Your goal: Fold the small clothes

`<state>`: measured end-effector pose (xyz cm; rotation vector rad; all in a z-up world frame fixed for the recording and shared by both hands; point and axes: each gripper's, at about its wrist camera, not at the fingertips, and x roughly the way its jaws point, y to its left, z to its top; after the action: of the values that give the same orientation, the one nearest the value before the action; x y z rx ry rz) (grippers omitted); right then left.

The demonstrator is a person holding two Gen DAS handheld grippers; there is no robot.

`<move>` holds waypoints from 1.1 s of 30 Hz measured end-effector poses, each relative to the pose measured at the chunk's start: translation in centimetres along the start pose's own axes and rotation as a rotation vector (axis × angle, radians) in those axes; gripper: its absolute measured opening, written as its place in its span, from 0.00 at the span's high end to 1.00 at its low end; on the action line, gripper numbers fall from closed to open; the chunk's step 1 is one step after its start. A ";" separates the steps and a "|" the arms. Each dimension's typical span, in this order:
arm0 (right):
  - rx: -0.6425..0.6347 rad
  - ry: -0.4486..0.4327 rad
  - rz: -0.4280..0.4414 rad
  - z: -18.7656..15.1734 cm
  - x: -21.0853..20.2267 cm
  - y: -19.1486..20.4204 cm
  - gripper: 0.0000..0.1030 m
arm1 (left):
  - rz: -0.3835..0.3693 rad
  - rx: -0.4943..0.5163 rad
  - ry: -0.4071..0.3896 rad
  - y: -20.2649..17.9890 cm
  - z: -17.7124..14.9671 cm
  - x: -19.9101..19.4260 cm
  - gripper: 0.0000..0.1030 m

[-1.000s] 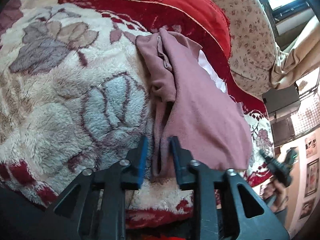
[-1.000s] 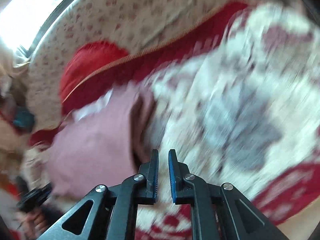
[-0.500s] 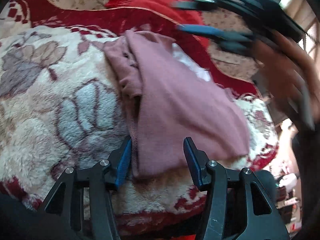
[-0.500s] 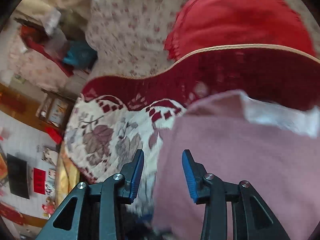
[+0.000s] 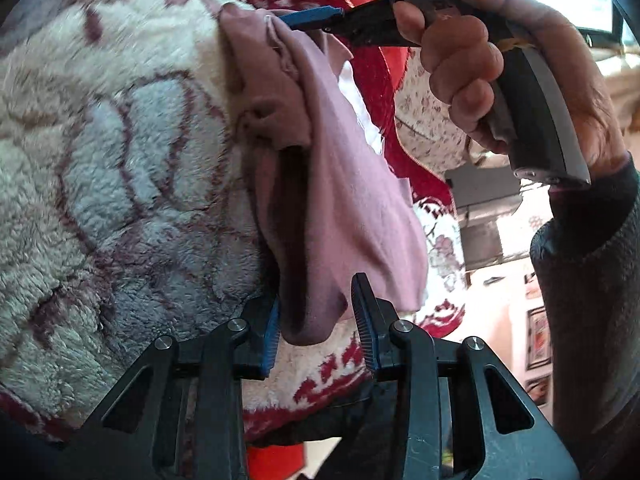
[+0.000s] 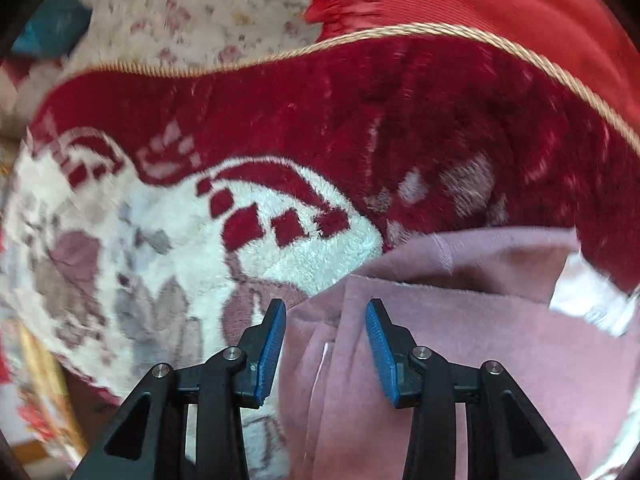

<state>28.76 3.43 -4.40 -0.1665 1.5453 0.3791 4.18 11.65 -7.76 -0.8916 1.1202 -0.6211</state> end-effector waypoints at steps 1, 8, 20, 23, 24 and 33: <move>-0.019 0.008 -0.026 0.1 0.3 0.6 0.55 | -0.011 -0.014 0.001 0.2 0.1 0.0 0.68; -0.256 0.057 -0.230 -0.5 2.5 5.2 0.40 | -0.023 -0.028 0.001 0.5 0.2 0.1 0.68; -0.212 0.013 -0.173 -0.4 0.3 2.5 0.85 | -0.029 -0.041 -0.001 0.8 0.2 0.2 0.68; -0.191 -0.006 -0.131 -0.5 -0.3 1.8 0.87 | -0.020 -0.029 -0.001 0.6 0.1 0.4 0.68; -0.182 -0.020 -0.109 -0.6 -0.7 1.4 0.87 | -0.018 -0.027 -0.003 0.6 0.1 0.4 0.68; -0.075 -0.141 0.118 -2.5 -5.7 -3.2 0.88 | 0.121 0.114 -0.036 -1.8 -0.4 0.6 0.91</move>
<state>27.56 -1.17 0.75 -0.1050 1.4063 0.5319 4.00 10.16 -6.60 -0.7290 1.0876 -0.5611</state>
